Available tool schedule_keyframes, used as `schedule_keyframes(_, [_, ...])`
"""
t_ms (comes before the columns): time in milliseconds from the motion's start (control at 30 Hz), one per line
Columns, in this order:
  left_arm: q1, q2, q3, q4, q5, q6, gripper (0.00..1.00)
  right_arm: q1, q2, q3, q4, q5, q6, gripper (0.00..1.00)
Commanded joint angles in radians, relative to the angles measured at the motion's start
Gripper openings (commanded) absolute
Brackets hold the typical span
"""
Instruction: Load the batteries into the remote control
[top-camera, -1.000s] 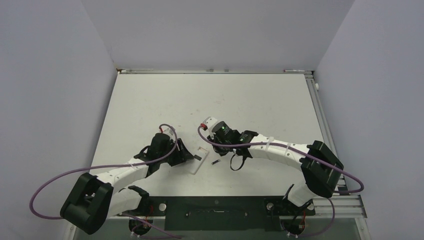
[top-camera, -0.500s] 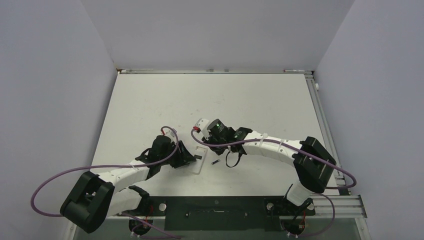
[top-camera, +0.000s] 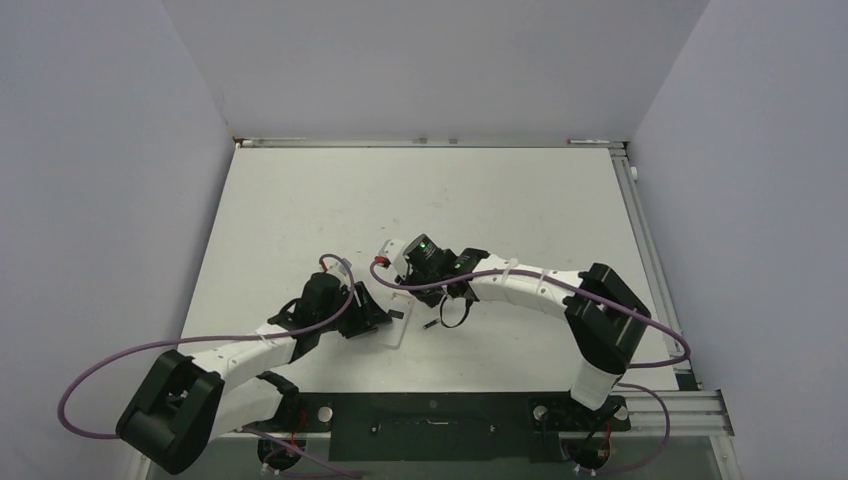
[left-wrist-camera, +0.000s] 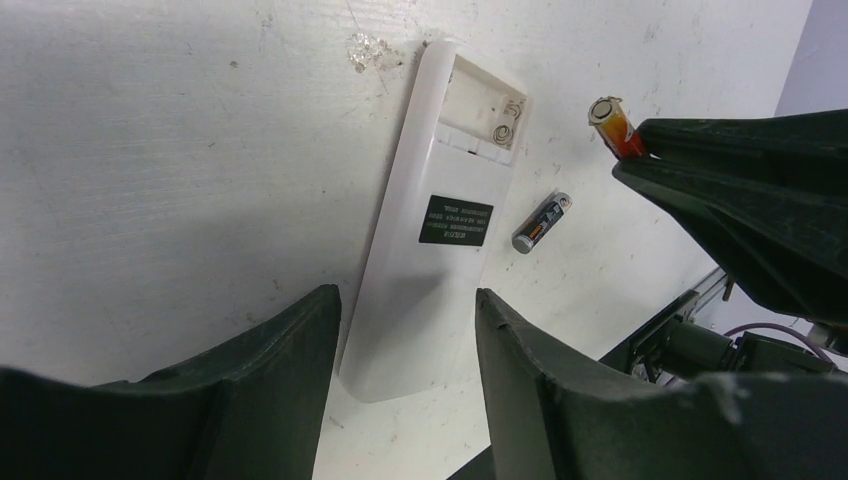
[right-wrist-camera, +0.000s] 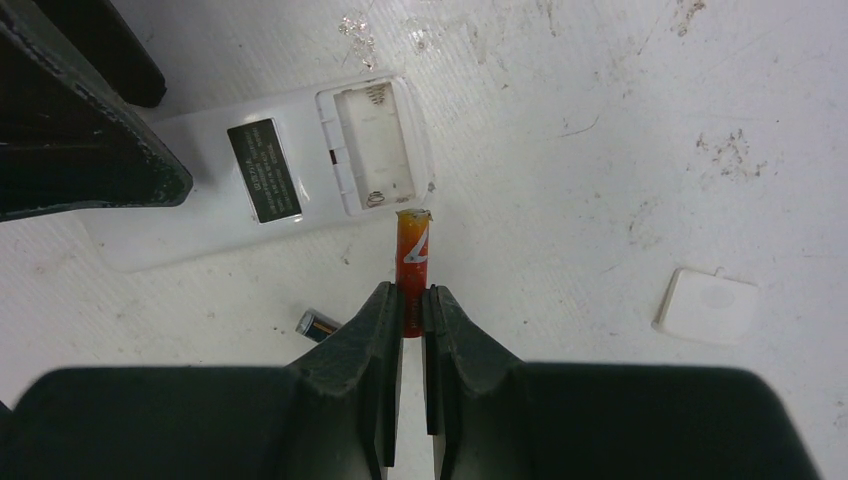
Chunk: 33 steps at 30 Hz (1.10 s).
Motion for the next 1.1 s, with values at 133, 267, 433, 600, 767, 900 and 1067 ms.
schedule_keyframes(133, [0.001, -0.12, 0.027, -0.101, -0.099, 0.02, 0.54, -0.003, 0.043, 0.083, -0.011, -0.047, -0.067, 0.1])
schedule_keyframes(267, [0.005, -0.183, 0.024, -0.172, -0.146, 0.015, 0.56, -0.003, 0.078, 0.121, -0.041, -0.051, -0.093, 0.1])
schedule_keyframes(433, [0.015, -0.263, 0.017, -0.231, -0.188, 0.003, 0.61, -0.006, 0.115, 0.167, -0.073, -0.077, -0.124, 0.11])
schedule_keyframes(600, [0.021, -0.335, 0.002, -0.261, -0.185, -0.029, 0.63, -0.018, 0.16, 0.224, -0.135, -0.086, -0.159, 0.11])
schedule_keyframes(767, [0.024, -0.393, -0.006, -0.298, -0.204, -0.041, 0.66, -0.025, 0.193, 0.257, -0.161, -0.103, -0.179, 0.11])
schedule_keyframes(900, [0.025, -0.413, -0.007, -0.311, -0.208, -0.042, 0.67, -0.027, 0.219, 0.273, -0.183, -0.11, -0.186, 0.11])
schedule_keyframes(1067, [0.025, -0.409, -0.014, -0.305, -0.206, -0.044, 0.68, -0.025, 0.228, 0.275, -0.183, -0.123, -0.189, 0.11])
